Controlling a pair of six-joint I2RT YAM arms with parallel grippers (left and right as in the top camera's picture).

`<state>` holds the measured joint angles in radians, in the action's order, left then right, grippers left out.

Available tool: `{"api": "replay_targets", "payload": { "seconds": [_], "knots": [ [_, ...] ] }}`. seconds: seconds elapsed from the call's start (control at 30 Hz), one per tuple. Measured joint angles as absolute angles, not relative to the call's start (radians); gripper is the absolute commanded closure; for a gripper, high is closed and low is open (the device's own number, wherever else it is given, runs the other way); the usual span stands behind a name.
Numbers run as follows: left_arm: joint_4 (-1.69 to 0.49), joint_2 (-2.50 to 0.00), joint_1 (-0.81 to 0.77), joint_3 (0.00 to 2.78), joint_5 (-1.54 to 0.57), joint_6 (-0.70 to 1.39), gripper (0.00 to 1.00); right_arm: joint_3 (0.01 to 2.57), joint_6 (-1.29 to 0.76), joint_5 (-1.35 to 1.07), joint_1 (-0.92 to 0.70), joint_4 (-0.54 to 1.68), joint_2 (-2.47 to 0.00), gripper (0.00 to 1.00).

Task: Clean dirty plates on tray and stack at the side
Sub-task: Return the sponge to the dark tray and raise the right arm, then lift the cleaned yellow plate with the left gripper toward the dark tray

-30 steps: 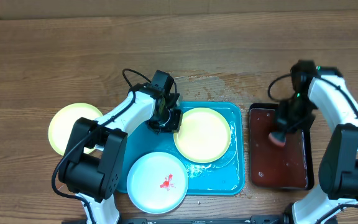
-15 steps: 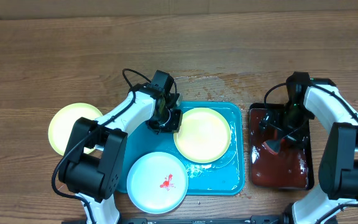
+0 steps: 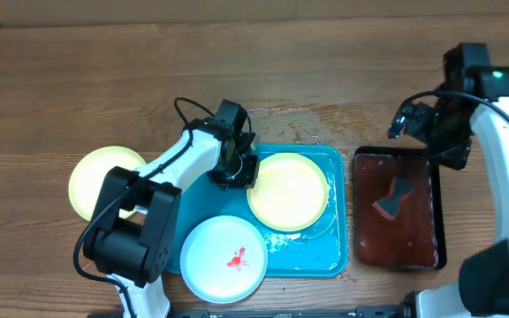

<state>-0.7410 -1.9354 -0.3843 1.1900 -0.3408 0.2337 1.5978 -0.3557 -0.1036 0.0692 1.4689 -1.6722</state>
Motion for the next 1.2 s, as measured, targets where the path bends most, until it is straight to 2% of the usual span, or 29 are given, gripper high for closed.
{"api": "replay_targets", "payload": {
  "seconds": [0.4,0.63,0.97,1.2],
  "knots": [
    [-0.776,-1.926,-0.385,1.201,-0.343,0.234,0.96,1.820,-0.304,-0.107,0.069,1.535,-1.622,0.00],
    [-0.833,-1.826,-0.406,1.265,-0.331,0.234,0.96,1.941,-0.222,-0.125,0.069,1.545,-1.618,0.00],
    [-0.970,-1.756,-0.576,1.424,-0.182,0.245,0.96,2.140,-0.152,-0.144,0.069,1.560,-1.602,0.00],
    [-0.979,-1.756,-0.672,1.510,-0.102,0.281,0.96,2.204,-0.100,-0.223,0.068,1.557,-1.488,0.00]
  ]
}}
